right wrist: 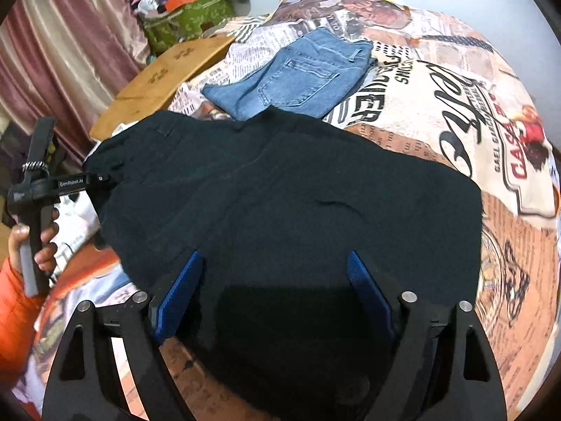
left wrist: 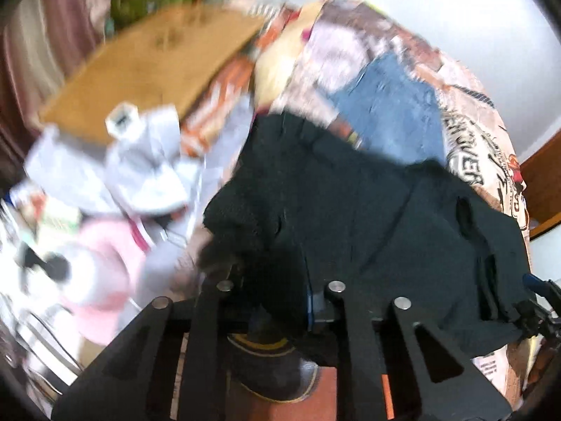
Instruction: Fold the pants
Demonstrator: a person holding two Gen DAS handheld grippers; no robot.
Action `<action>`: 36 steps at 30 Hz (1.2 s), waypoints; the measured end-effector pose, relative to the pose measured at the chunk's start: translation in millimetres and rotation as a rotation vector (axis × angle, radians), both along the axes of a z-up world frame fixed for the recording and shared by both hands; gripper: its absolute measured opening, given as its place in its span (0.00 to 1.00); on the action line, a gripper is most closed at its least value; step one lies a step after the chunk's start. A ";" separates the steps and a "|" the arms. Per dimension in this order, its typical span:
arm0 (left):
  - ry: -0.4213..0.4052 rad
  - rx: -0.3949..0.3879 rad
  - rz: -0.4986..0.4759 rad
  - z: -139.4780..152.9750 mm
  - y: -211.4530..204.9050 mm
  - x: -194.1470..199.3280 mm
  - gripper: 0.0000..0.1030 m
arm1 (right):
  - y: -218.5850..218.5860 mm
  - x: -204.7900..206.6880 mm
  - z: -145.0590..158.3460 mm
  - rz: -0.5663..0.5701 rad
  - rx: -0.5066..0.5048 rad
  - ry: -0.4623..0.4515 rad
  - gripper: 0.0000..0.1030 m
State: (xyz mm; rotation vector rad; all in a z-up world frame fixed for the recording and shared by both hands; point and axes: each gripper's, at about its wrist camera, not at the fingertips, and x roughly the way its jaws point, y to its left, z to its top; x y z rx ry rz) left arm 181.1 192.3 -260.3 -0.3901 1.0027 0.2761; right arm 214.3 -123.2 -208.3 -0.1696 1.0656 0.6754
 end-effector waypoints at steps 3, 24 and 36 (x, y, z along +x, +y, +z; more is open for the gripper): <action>-0.078 0.070 -0.023 37.3 -10.5 3.8 0.17 | -21.4 -2.5 11.9 -0.046 0.038 -0.016 0.79; -0.355 0.209 -0.458 168.2 -212.2 65.2 0.16 | -116.0 8.0 -14.0 -0.247 0.086 0.052 0.76; -0.180 0.049 -0.696 111.9 -303.8 90.6 0.16 | -120.5 -1.5 -6.6 -0.242 0.087 0.034 0.76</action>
